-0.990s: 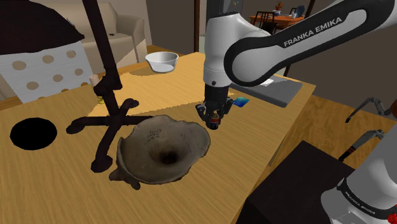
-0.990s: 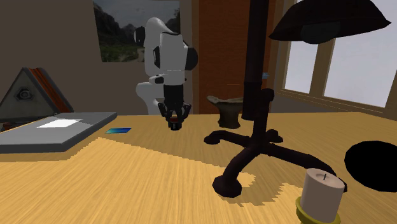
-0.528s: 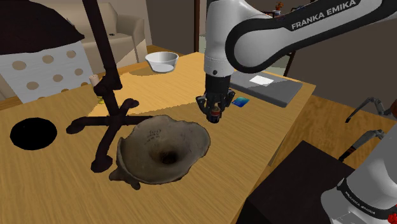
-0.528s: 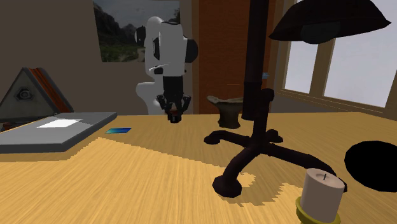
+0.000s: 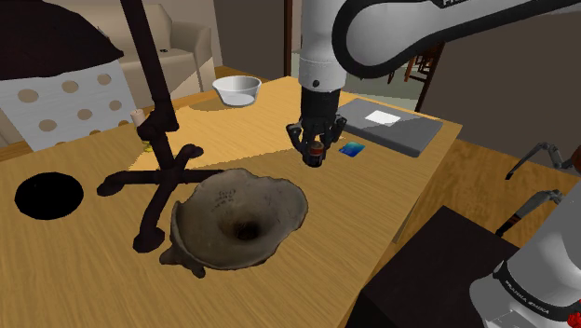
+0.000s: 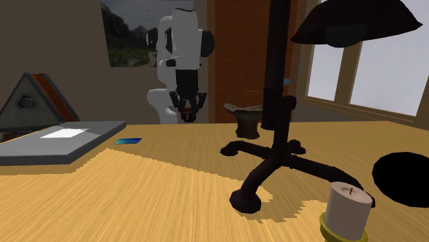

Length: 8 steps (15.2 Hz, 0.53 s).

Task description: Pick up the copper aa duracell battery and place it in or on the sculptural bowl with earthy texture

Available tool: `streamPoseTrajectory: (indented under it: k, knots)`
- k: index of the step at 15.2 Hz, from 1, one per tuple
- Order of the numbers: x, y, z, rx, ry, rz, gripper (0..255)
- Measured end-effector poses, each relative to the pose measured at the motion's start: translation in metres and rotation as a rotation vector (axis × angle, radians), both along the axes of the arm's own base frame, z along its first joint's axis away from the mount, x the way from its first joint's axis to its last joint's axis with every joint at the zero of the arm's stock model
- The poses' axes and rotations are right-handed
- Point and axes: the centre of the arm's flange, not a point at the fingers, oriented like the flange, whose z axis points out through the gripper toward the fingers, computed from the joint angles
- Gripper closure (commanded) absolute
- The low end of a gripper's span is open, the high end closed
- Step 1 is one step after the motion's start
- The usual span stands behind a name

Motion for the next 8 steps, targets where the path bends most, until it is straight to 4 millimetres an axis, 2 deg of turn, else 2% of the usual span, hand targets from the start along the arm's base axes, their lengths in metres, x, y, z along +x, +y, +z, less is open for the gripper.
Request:
streamPoseTrajectory:
  k: [8]
  knots:
    - [0.001,-0.002,0.042,0.000,0.000,0.000,255]
